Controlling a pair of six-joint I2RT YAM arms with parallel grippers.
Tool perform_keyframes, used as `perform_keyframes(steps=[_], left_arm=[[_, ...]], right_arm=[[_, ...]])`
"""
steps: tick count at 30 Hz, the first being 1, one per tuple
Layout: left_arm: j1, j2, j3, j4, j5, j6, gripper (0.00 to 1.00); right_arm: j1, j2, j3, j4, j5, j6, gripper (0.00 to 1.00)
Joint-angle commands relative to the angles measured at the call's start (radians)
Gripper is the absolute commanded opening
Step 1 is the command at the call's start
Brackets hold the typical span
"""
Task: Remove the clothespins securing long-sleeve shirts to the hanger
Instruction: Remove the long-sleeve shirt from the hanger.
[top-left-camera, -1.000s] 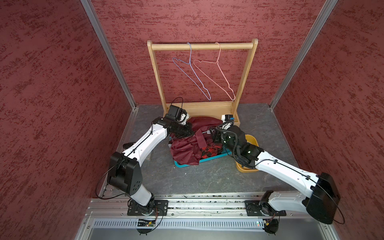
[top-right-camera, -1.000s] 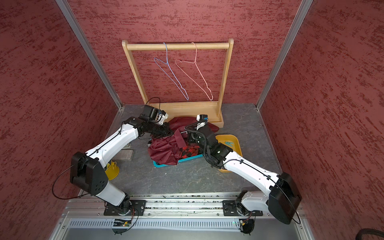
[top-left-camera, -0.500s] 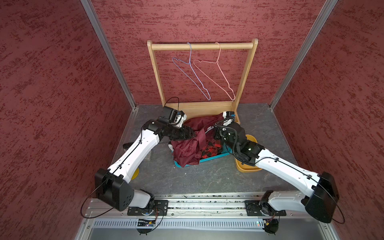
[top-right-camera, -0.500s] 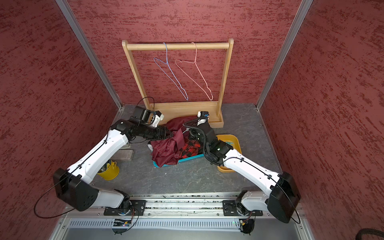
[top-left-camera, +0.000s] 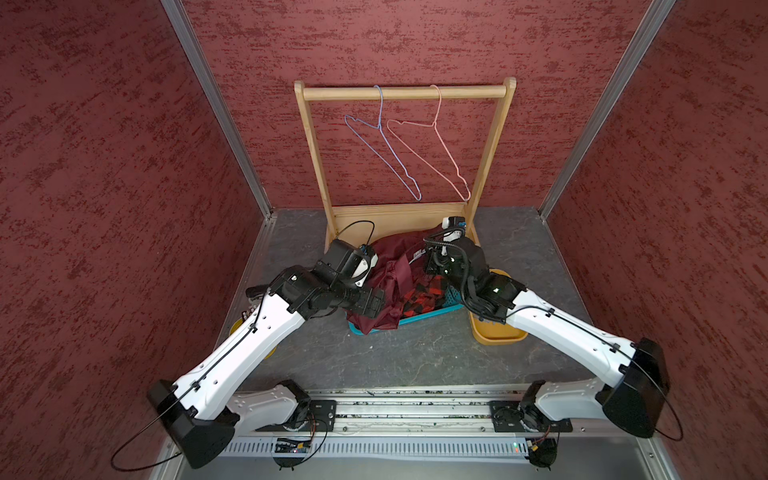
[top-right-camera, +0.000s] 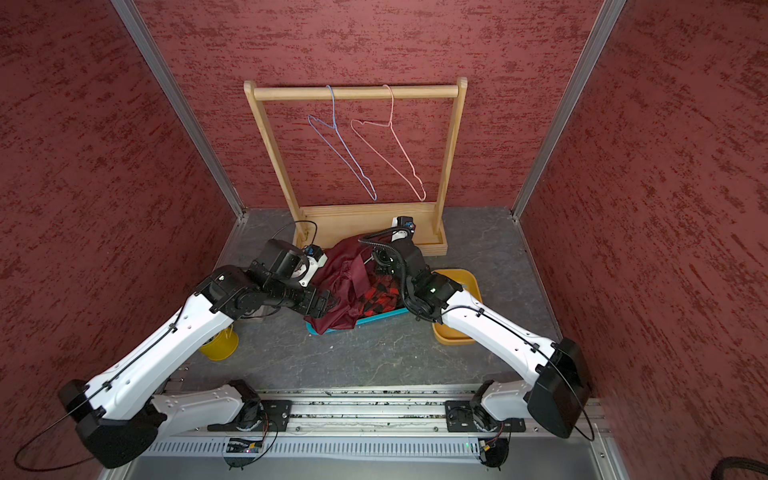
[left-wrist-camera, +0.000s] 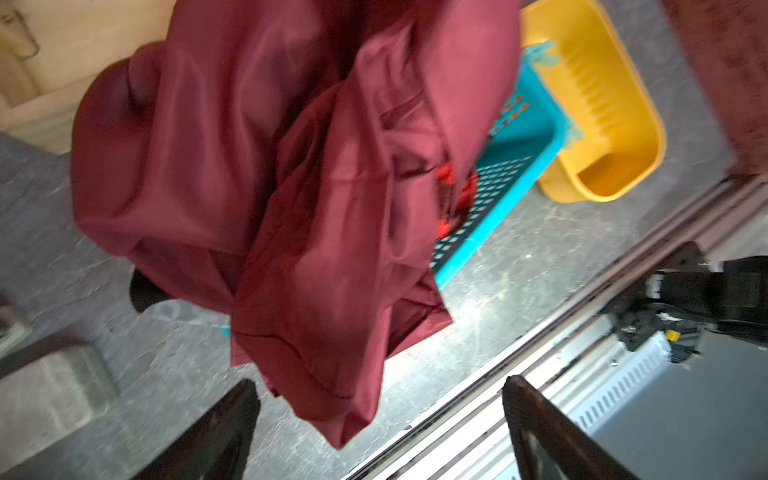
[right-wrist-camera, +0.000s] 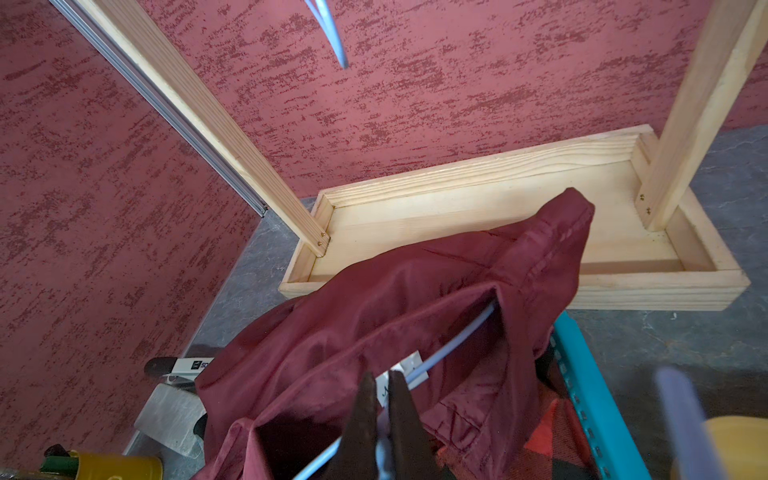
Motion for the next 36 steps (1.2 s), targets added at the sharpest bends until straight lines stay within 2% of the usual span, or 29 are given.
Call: perform_keyframes(steps=[1, 6, 10, 11, 18, 22, 30, 36], left_arm=[[-0.009, 0.024, -0.035, -0.016, -0.087, 0.033, 0.84], [-0.011, 0.027, -0.048, 0.011, -0.066, 0.021, 0.44], [-0.008, 0.012, -0.057, 0.005, -0.086, 0.01, 0.03], [-0.005, 0.006, -0.06, 0.003, -0.09, 0.007, 0.0], [0.044, -0.037, -0.062, -0.047, -0.202, -0.075, 0.0], [0.057, -0.054, -0.066, -0.083, -0.342, -0.126, 0.0], [0.17, -0.068, -0.068, -0.09, -0.36, -0.174, 0.0], [0.246, 0.045, -0.035, -0.024, -0.38, -0.166, 0.0]], right_arm=[[0.005, -0.012, 0.037, 0.0, 0.022, 0.026, 0.0], [0.005, -0.03, 0.037, -0.006, 0.039, 0.034, 0.0], [0.005, -0.031, 0.052, -0.007, 0.052, 0.035, 0.0], [0.005, -0.029, 0.057, -0.009, 0.056, 0.034, 0.0], [-0.032, -0.027, 0.067, -0.028, 0.076, 0.033, 0.0], [-0.085, -0.031, 0.075, -0.048, 0.043, 0.032, 0.0], [-0.148, -0.044, 0.08, -0.086, -0.012, 0.031, 0.0], [-0.164, -0.1, 0.066, -0.146, -0.021, 0.01, 0.0]])
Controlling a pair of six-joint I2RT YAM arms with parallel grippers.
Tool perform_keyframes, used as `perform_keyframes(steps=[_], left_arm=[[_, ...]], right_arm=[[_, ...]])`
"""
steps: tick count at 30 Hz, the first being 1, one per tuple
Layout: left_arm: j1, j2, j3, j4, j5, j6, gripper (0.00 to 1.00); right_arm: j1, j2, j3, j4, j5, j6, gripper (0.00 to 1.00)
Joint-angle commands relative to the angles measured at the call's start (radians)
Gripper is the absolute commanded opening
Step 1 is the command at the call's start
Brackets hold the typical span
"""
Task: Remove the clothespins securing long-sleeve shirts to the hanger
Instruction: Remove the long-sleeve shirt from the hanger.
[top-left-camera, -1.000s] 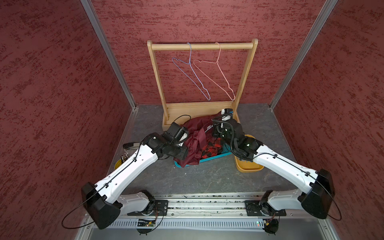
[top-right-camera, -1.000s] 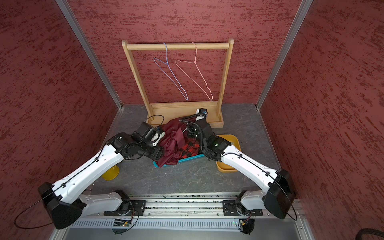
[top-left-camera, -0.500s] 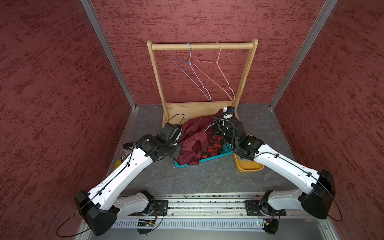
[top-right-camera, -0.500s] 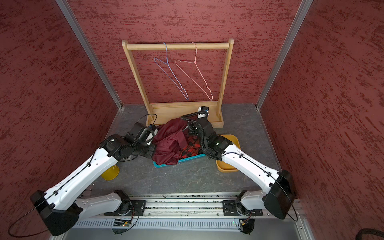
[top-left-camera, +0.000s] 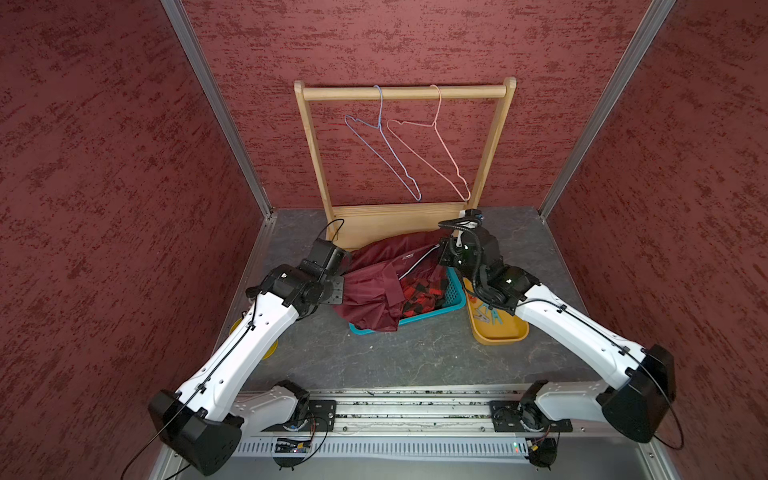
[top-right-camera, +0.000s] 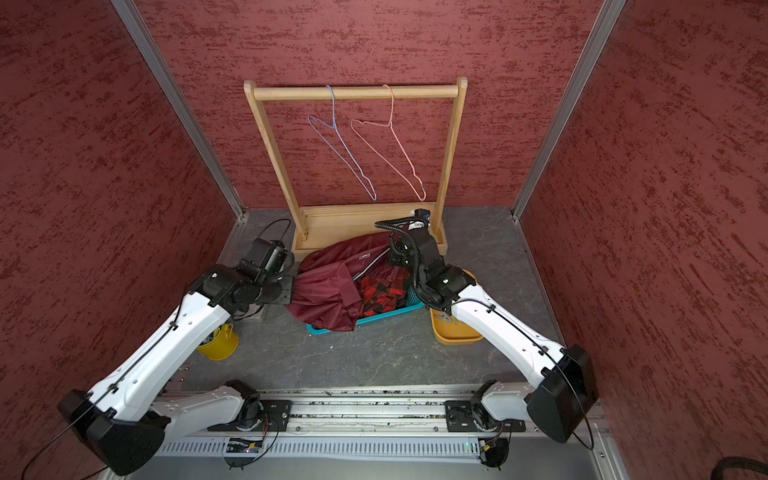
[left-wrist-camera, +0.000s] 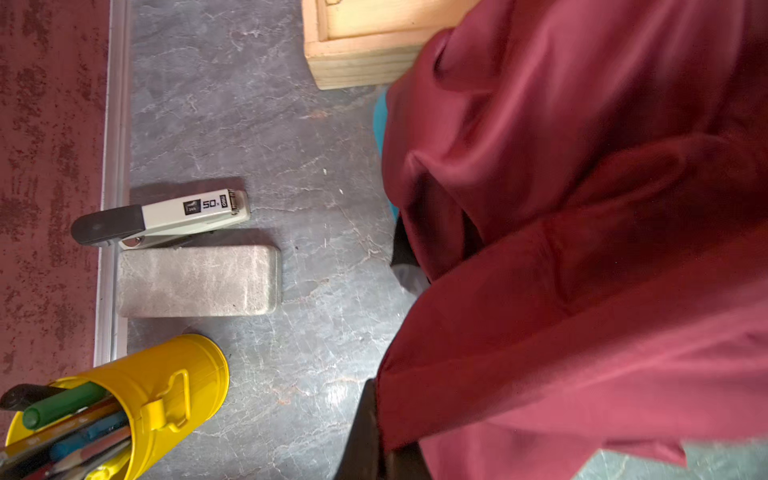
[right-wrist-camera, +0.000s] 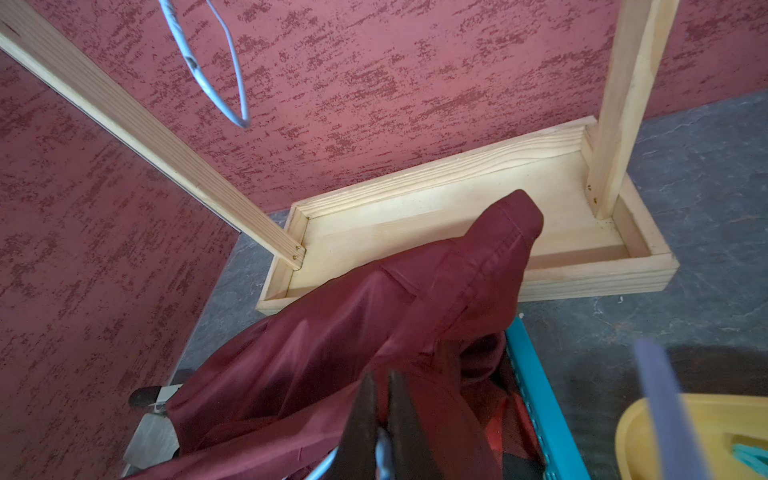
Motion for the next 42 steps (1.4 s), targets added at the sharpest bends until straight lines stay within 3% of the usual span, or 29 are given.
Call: perform_keyframes(steps=[1, 3, 8, 13, 18, 23, 24, 26, 27, 29, 33, 36, 39, 42], left_arm=[[0.076, 0.062, 0.015, 0.009, -0.056, -0.018, 0.0], [0.12, 0.08, 0.026, 0.032, -0.041, -0.021, 0.0], [0.114, 0.177, 0.092, 0.063, -0.021, -0.024, 0.0], [-0.034, 0.226, 0.136, 0.116, -0.043, 0.017, 0.0], [-0.171, 0.274, 0.175, 0.18, 0.045, 0.023, 0.0], [-0.146, 0.371, 0.203, 0.148, 0.071, -0.015, 0.0], [-0.132, 0.37, 0.212, 0.132, 0.071, -0.015, 0.12], [-0.119, 0.32, 0.205, 0.132, 0.073, 0.002, 0.63], [-0.117, 0.278, 0.199, 0.136, 0.083, 0.022, 0.8], [-0.126, 0.197, 0.187, 0.135, 0.134, 0.068, 0.97], [-0.177, 0.024, 0.105, 0.162, 0.277, 0.149, 1.0], [-0.263, -0.08, 0.031, 0.197, 0.318, 0.219, 1.0], [-0.349, -0.108, -0.012, 0.222, 0.312, 0.274, 0.99], [-0.364, -0.07, -0.022, 0.255, 0.333, 0.291, 0.93]], right_arm=[[-0.038, -0.072, 0.032, -0.057, 0.053, -0.015, 0.0], [-0.058, -0.1, 0.019, -0.062, 0.046, -0.014, 0.0], [-0.065, -0.135, 0.007, -0.091, 0.03, -0.017, 0.0], [-0.063, -0.142, 0.018, -0.087, -0.025, 0.004, 0.0], [-0.063, -0.102, 0.026, -0.028, -0.072, 0.047, 0.0], [-0.063, -0.05, 0.03, -0.003, -0.104, 0.064, 0.0], [-0.063, -0.044, 0.028, 0.001, -0.11, 0.062, 0.0], [-0.063, -0.033, 0.027, 0.004, -0.121, 0.063, 0.0], [-0.063, -0.027, 0.026, 0.004, -0.124, 0.064, 0.0], [-0.063, -0.017, 0.027, 0.003, -0.127, 0.065, 0.0], [-0.063, 0.002, 0.034, -0.001, -0.139, 0.072, 0.0], [-0.062, 0.013, 0.044, -0.004, -0.152, 0.073, 0.0], [-0.063, 0.019, 0.056, -0.011, -0.165, 0.072, 0.0], [-0.063, 0.02, 0.065, -0.018, -0.179, 0.07, 0.0]])
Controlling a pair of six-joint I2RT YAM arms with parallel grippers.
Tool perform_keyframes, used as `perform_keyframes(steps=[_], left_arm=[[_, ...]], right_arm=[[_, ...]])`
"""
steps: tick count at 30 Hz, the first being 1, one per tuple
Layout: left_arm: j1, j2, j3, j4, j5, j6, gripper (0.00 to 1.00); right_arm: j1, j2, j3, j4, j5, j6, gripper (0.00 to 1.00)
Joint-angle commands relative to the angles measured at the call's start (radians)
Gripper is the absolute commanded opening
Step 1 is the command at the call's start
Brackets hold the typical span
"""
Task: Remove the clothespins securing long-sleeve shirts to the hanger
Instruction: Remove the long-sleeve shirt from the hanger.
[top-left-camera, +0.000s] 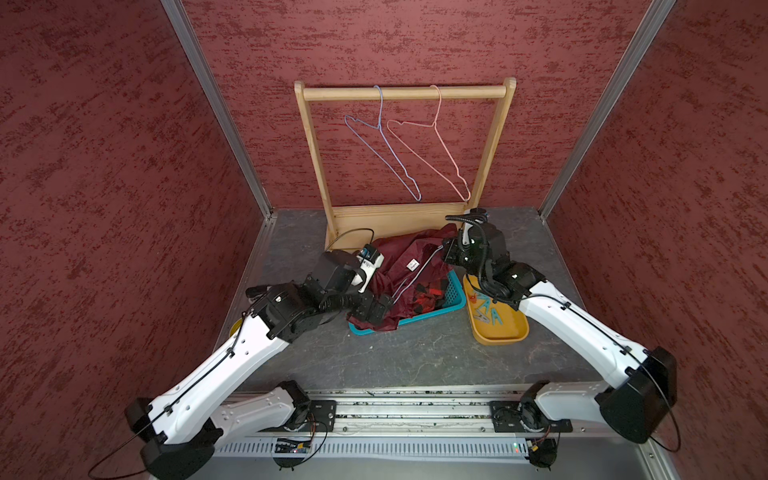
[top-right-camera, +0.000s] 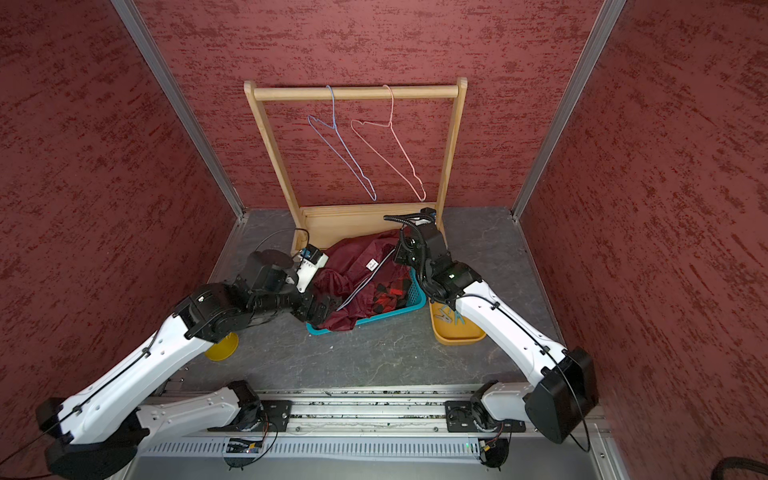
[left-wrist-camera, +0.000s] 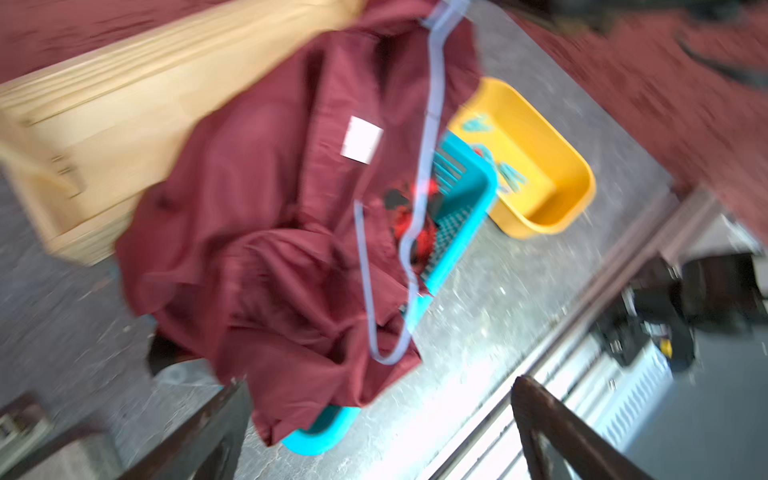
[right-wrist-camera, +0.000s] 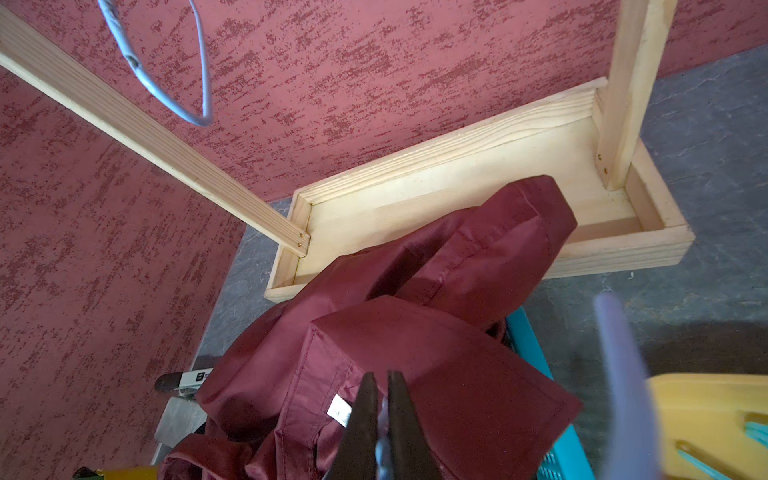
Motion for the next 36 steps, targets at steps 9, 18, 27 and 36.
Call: perform_keyframes(steps=[9, 18, 27, 36], left_arm=[[-0.012, 0.233, 0.012, 0.152, 0.061, 0.11, 0.7], [-0.017, 0.313, 0.048, 0.155, -0.031, 0.113, 0.14], [-0.023, 0.221, 0.017, 0.035, -0.084, 0.06, 0.0], [-0.009, -0.058, -0.05, -0.205, 0.01, -0.085, 0.0]], right_arm=[[-0.004, -0.021, 0.034, 0.031, -0.065, 0.025, 0.0], [-0.003, -0.038, 0.032, 0.031, -0.076, 0.028, 0.0], [0.036, -0.044, 0.025, 0.088, -0.129, 0.019, 0.1], [0.058, -0.073, 0.054, 0.078, -0.029, 0.008, 0.88]])
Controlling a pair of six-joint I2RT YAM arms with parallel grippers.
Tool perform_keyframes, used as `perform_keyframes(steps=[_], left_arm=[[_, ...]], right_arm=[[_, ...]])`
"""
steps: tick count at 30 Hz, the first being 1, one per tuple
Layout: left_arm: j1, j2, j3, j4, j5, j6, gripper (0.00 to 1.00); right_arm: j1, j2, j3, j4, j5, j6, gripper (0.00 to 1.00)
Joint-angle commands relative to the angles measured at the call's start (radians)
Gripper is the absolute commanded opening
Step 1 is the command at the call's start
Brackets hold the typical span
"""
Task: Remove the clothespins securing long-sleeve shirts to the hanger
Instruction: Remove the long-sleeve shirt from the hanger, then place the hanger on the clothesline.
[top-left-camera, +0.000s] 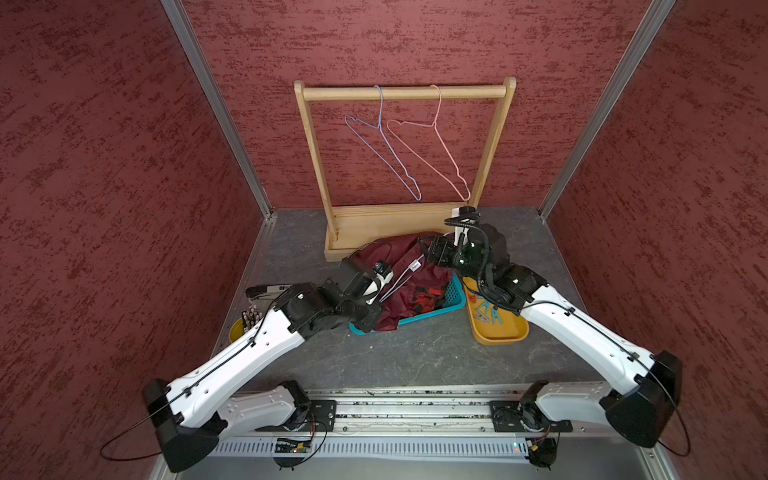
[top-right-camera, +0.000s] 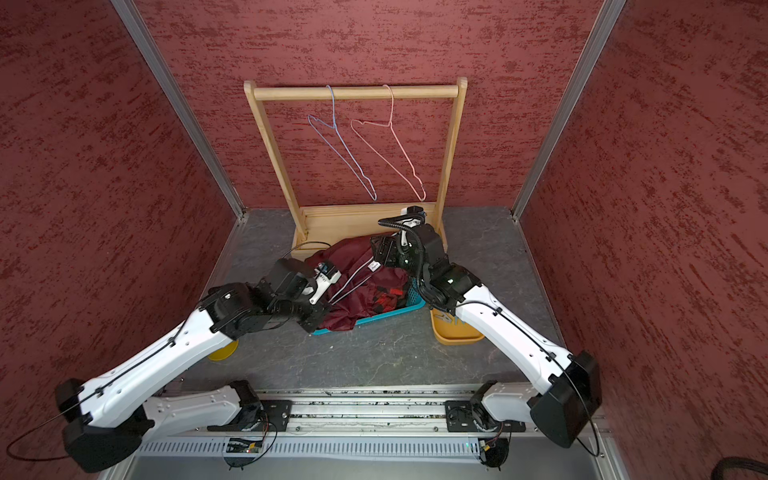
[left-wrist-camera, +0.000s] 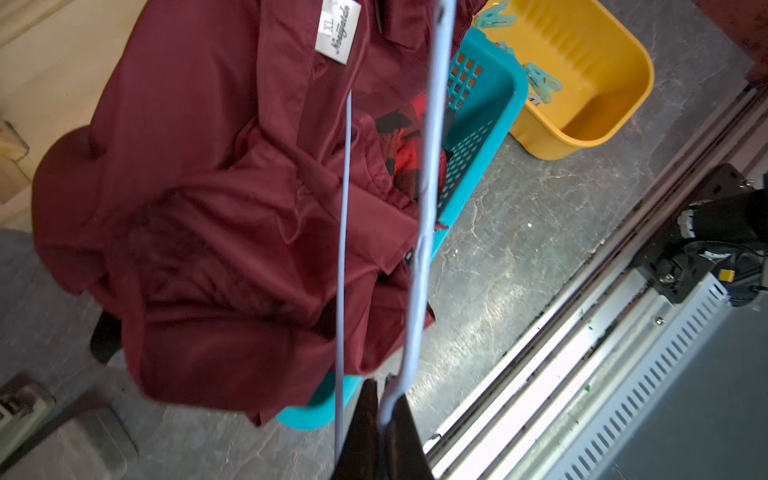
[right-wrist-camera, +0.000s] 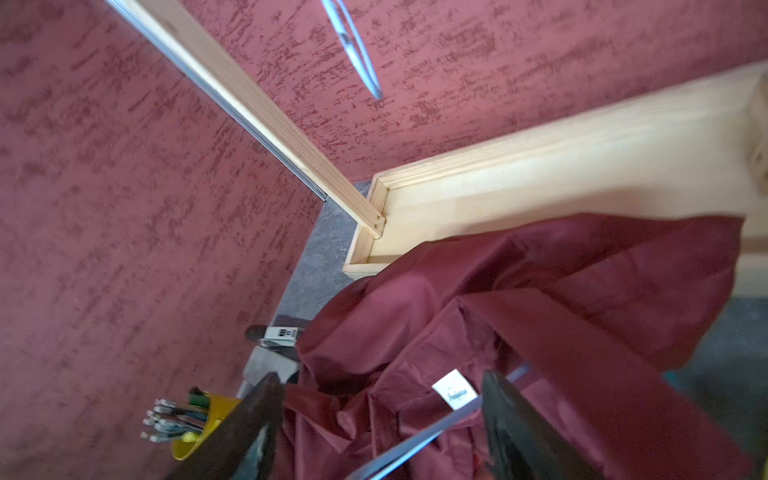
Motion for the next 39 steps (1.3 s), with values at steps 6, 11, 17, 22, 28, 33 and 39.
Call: perform_keyframes(steps=[6, 11, 17, 22, 28, 33, 39], left_arm=[[-0.001, -0.211, 0.032, -0.255, 0.09, -0.191, 0.0], [0.002, -0.294, 0.125, -0.355, 0.134, -0.256, 0.0], [0.002, -0.369, 0.208, -0.415, 0.113, -0.348, 0.0], [0.002, -0.316, 0.357, -0.427, -0.089, -0.438, 0.0], [0.021, -0.021, 0.645, -0.437, -0.313, -0.493, 0.0], [0.156, 0.304, 0.964, -0.46, -0.258, -0.506, 0.0], [0.27, 0.548, 1.226, -0.419, -0.193, -0.457, 0.0]], right_arm=[[-0.058, -0.039, 0.111, -0.012, 0.138, 0.022, 0.99], [-0.162, 0.0, 0.12, -0.056, 0.091, 0.086, 0.99], [-0.257, 0.082, 0.081, -0.024, 0.003, 0.114, 0.99], [-0.34, 0.144, 0.013, 0.036, -0.079, 0.171, 0.99], [-0.403, 0.147, -0.023, 0.072, -0.171, 0.168, 0.99], [-0.403, 0.118, -0.104, 0.128, -0.243, 0.197, 0.99], [-0.403, 0.066, -0.134, 0.124, -0.268, 0.171, 0.99]])
